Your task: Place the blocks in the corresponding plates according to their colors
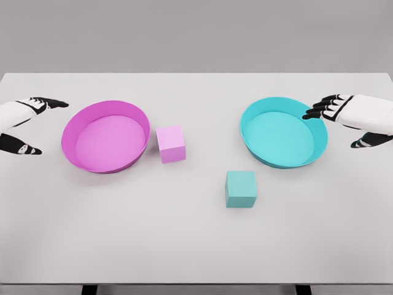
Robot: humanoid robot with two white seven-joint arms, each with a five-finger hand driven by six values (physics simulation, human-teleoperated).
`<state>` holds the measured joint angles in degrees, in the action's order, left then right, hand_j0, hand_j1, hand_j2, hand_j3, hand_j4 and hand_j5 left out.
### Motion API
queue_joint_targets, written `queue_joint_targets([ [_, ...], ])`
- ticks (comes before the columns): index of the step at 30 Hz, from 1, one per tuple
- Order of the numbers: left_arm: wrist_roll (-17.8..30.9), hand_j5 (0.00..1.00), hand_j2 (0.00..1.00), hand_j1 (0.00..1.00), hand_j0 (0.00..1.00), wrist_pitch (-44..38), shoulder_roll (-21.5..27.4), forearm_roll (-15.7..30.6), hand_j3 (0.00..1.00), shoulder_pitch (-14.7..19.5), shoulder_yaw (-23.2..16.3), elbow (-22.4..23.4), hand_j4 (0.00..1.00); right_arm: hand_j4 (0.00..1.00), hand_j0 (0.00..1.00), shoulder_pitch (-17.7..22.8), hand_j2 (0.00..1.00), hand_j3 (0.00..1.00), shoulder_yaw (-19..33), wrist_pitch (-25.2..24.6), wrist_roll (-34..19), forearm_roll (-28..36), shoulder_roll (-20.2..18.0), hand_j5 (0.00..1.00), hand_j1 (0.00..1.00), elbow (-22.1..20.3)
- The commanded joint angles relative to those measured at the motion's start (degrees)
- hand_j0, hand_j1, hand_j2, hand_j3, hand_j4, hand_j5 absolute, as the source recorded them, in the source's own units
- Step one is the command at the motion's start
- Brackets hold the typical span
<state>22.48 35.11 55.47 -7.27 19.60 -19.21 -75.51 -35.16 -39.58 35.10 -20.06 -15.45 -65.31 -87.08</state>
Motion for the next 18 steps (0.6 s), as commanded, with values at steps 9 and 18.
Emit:
queue_joint_targets([
  [9, -0.07, 1.00, 1.00, 1.00, 1.00, -0.11, 0.08, 0.42, 1.00, -0.09, 0.05, 0.80, 1.00, 1.00, 1.00, -1.14, 1.00, 1.00, -1.11, -0.10, 0.02, 0.33, 0.89, 1.00, 1.00, -0.02],
  [18, 0.02, 1.00, 1.00, 1.00, 1.00, -0.11, 0.08, 0.33, 1.00, 0.00, 0.05, 0.89, 1.00, 1.00, 1.00, -28.56, 1.00, 1.00, -32.75, -0.10, 3.26, 0.86, -2.19, 1.00, 1.00, -4.32],
])
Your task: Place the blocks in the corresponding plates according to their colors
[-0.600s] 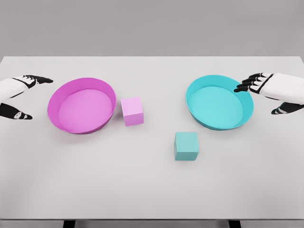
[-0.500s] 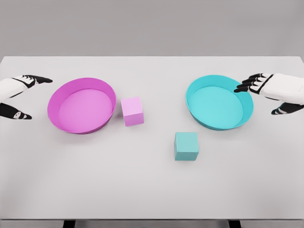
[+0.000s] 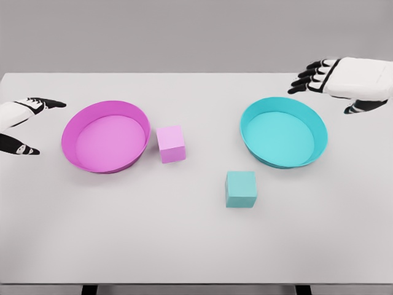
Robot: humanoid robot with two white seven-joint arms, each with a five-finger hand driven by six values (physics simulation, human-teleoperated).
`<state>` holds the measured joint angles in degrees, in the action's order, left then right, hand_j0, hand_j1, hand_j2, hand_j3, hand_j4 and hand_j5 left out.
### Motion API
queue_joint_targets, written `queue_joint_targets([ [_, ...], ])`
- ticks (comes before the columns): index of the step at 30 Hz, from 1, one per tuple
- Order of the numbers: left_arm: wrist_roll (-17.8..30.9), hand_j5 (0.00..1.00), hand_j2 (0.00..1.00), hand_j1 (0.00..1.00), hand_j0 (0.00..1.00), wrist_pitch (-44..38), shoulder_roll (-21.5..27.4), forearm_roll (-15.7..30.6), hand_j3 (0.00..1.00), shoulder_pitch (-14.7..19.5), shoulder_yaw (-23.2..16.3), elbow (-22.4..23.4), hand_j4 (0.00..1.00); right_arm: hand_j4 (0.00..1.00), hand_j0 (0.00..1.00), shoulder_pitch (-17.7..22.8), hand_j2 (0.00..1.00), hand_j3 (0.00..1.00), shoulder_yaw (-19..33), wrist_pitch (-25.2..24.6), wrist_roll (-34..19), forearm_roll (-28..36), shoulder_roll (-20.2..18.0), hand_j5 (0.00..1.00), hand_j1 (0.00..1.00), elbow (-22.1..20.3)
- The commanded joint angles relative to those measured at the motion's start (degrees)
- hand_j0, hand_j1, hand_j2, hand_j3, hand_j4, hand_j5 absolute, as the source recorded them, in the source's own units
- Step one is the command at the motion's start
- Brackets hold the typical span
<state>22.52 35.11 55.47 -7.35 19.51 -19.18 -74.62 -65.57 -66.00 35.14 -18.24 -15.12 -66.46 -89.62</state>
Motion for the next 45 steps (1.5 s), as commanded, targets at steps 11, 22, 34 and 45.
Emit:
queue_joint_targets([
  [11, 0.94, 1.00, 1.00, 1.00, 1.00, -0.11, 0.08, 0.41, 1.00, 0.00, 0.10, 0.00, 1.00, 1.00, 1.00, -4.92, 1.00, 1.00, -15.48, -0.14, 3.74, 0.18, 1.95, 1.00, 1.00, -9.09],
  [22, 0.94, 1.00, 1.00, 1.00, 1.00, -0.11, 0.08, 0.41, 1.00, 0.00, 0.10, 0.09, 1.00, 1.00, 1.00, -4.04, 1.00, 1.00, -15.56, -0.14, 3.74, 0.27, 5.90, 1.00, 1.00, -10.67],
  [34, 0.94, 1.00, 1.00, 1.00, 1.00, -0.11, 0.08, 0.41, 1.00, 0.00, 0.10, 0.09, 1.00, 1.00, 1.00, -2.20, 1.00, 1.00, -17.50, -0.14, 3.13, -0.26, 9.77, 1.00, 1.00, -10.49],
  [45, 1.03, 1.00, 1.00, 1.00, 1.00, -0.11, -0.18, 0.58, 1.00, -0.18, 0.19, 2.90, 1.00, 1.00, 1.00, -0.44, 1.00, 1.00, -18.20, -0.14, 2.95, -3.16, 11.62, 1.00, 1.00, -8.73],
])
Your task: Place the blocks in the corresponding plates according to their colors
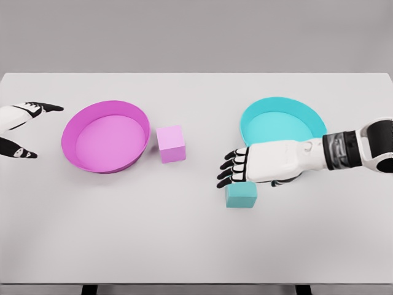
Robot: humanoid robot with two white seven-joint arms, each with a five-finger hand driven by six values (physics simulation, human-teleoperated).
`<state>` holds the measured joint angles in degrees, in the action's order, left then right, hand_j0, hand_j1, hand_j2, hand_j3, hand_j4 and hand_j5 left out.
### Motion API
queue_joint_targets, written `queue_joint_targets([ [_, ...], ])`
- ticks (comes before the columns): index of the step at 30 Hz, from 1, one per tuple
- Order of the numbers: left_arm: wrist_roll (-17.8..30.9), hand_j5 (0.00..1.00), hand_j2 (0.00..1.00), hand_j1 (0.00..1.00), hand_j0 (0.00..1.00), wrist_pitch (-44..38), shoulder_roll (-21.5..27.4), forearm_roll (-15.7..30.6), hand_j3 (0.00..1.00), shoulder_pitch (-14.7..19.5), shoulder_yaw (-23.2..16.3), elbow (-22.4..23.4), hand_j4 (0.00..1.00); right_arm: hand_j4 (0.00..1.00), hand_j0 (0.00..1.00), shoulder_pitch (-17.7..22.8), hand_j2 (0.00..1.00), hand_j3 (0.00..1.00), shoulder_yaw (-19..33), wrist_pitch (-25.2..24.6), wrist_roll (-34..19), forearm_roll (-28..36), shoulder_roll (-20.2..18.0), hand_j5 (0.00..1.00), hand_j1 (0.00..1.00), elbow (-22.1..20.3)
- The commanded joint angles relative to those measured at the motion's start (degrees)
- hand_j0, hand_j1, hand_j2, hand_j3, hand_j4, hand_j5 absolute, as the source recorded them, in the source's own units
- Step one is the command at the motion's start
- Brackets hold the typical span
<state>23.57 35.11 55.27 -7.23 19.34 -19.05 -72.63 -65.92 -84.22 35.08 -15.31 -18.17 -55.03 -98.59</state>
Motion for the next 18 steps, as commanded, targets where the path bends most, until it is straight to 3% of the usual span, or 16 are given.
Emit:
queue_joint_targets([
  [1, -0.01, 1.00, 1.00, 1.00, 1.00, -0.11, -0.07, 0.46, 1.00, 0.00, 0.07, 1.00, 1.00, 1.00, 1.00, 0.00, 1.00, 1.00, 0.02, -0.08, 0.01, -0.11, 1.24, 1.00, 1.00, 0.24],
  [11, -0.01, 1.00, 1.00, 1.00, 1.00, -0.11, -0.07, 0.37, 1.00, 0.00, -0.02, 1.70, 1.00, 1.00, 1.00, 0.79, 1.00, 1.00, -0.33, -0.08, -0.07, -1.43, 2.65, 1.00, 1.00, 0.68],
  [18, 0.07, 1.00, 1.00, 1.00, 1.00, -0.11, -0.07, 0.29, 1.00, 0.00, -0.02, 1.70, 1.00, 1.00, 1.00, 1.41, 1.00, 1.00, -0.33, -0.08, -0.95, -1.43, 4.41, 1.00, 1.00, 4.02],
])
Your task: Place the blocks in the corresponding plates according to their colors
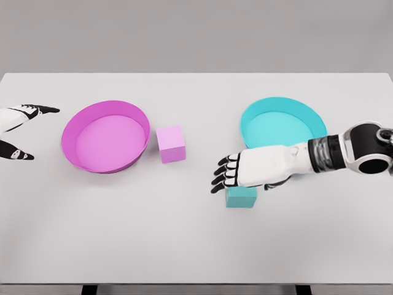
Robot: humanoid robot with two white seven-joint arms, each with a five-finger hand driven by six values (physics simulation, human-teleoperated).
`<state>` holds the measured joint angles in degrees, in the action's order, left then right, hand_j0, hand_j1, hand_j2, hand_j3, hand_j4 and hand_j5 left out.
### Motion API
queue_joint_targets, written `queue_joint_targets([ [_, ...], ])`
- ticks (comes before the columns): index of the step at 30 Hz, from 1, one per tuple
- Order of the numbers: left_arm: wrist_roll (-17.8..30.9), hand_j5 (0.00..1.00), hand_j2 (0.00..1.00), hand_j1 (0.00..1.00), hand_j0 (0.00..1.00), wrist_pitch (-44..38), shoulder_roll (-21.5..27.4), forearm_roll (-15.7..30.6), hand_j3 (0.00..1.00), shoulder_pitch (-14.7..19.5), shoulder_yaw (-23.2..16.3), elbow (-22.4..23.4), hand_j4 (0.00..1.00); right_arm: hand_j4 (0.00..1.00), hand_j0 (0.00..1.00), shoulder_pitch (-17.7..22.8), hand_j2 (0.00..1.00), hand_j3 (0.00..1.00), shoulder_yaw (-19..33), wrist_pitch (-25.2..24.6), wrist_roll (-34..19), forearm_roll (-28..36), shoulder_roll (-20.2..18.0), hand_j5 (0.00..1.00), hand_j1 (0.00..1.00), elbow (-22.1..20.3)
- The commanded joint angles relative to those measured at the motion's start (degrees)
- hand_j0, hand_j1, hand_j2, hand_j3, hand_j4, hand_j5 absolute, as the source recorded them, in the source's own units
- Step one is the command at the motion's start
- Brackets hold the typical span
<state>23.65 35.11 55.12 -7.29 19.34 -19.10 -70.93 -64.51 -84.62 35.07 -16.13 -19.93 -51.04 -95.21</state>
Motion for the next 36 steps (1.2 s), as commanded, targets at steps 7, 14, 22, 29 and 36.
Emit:
queue_joint_targets([
  [7, -0.01, 1.00, 1.00, 1.00, 1.00, -0.11, 0.08, 0.34, 1.00, 0.00, 0.02, 0.18, 1.00, 1.00, 1.00, 0.79, 1.00, 1.00, 0.07, -0.07, -0.13, -0.81, 2.26, 1.00, 1.00, 2.31],
  [14, -0.01, 1.00, 1.00, 1.00, 1.00, -0.11, 0.17, 0.34, 1.00, 0.00, -0.06, 0.53, 1.00, 1.00, 1.00, 1.05, 1.00, 1.00, -0.02, -0.07, -0.13, -0.99, 2.35, 1.00, 1.00, 3.37],
  [22, -0.01, 1.00, 1.00, 1.00, 1.00, -0.11, 0.26, 0.34, 1.00, 0.00, 0.02, 0.89, 1.00, 0.97, 0.97, 1.14, 0.97, 0.97, 0.16, -0.07, -2.50, -1.69, 3.40, 0.97, 0.97, 3.72],
  [29, -0.01, 1.00, 1.00, 1.00, 1.00, -0.11, 0.26, 0.34, 1.00, 0.00, 0.11, 0.97, 1.00, 0.88, 0.88, 1.23, 0.88, 0.88, 0.16, -0.07, -3.73, -2.13, 3.31, 0.88, 0.88, 3.37],
  [36, 0.08, 1.00, 1.00, 1.00, 1.00, -0.11, 0.26, 0.34, 1.00, 0.00, 0.20, 0.97, 1.00, 0.81, 0.81, 1.23, 0.81, 0.81, 0.59, -0.07, -3.82, -2.13, 3.31, 0.81, 0.81, 3.02],
])
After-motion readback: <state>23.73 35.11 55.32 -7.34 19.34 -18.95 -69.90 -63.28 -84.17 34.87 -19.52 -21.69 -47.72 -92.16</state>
